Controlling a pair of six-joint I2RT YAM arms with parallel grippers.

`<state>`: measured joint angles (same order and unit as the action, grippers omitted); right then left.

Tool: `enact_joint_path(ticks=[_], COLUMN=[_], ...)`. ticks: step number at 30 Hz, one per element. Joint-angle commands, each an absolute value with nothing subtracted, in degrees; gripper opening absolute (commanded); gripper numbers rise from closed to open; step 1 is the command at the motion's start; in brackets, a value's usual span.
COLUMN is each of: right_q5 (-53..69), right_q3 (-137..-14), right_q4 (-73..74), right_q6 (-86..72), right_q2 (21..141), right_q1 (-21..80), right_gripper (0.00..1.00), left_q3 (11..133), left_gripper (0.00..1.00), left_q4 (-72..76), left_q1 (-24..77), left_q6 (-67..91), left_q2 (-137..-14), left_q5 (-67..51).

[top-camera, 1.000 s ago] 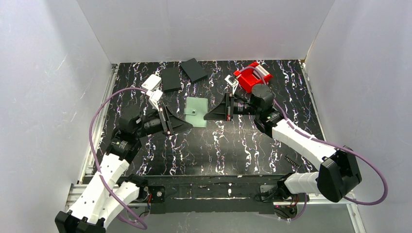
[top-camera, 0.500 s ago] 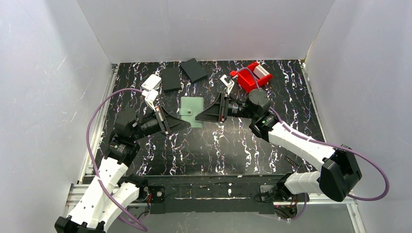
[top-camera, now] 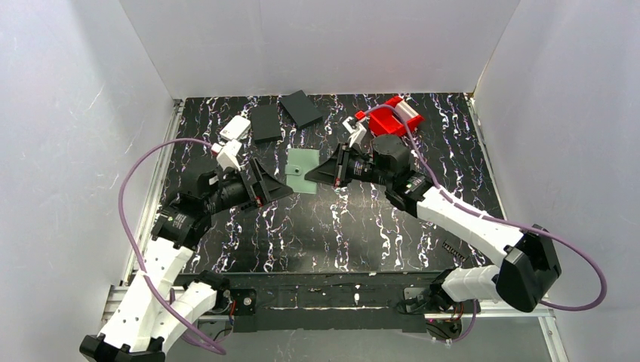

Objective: Put the credit cards into the card holder
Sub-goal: Open the card holder at the center of the board.

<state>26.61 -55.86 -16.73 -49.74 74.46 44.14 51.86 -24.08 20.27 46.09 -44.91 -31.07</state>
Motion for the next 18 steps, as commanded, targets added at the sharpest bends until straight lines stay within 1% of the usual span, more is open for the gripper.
enact_joint_path(ticks=[1, 4, 6, 7, 9, 12, 16, 18], right_q5=[11.3, 3.0, -2.6, -4.9, -8.7, -12.0, -13.2, -12.9], right_q3=[-61.4, -64.0, -65.4, -66.3, -68.4, -70.8, -71.6, -72.2], right_q4=[1.6, 8.0, 10.3, 11.2, 13.3, 15.3, 14.8, 14.6], right_q6=[-37.3, -34.7, -34.0, -33.7, -32.9, -32.2, -32.2, -32.2], right_q2=[71.3, 72.6, 73.4, 73.7, 75.0, 76.5, 77.2, 77.8], right_q1=[46.8, 51.3, 54.1, 55.4, 57.6, 59.8, 61.0, 61.3], right_gripper=[0.01, 0.01, 0.01, 0.01, 0.01, 0.01, 0.01, 0.01], left_q3=[57.6, 59.1, 60.5, 61.2, 63.2, 66.1, 68.9, 69.5], left_gripper=[0.86, 0.69, 0.60, 0.58, 0.57, 0.58, 0.57, 0.57], left_q4=[-41.2, -41.2, -41.3, -41.4, -41.5, -42.1, -43.8, -43.8], left_q1=[20.4, 20.8, 22.3, 23.3, 25.6, 29.6, 34.6, 36.1], left_q6=[40.7, 42.1, 42.3, 42.1, 41.9, 41.5, 41.8, 42.2], left_q2=[-45.0, -46.2, -47.4, -48.1, -49.8, -52.5, -55.9, -57.6], left_q5=[-19.9, -17.8, -14.7, -13.4, -10.7, -5.9, 2.0, 3.2])
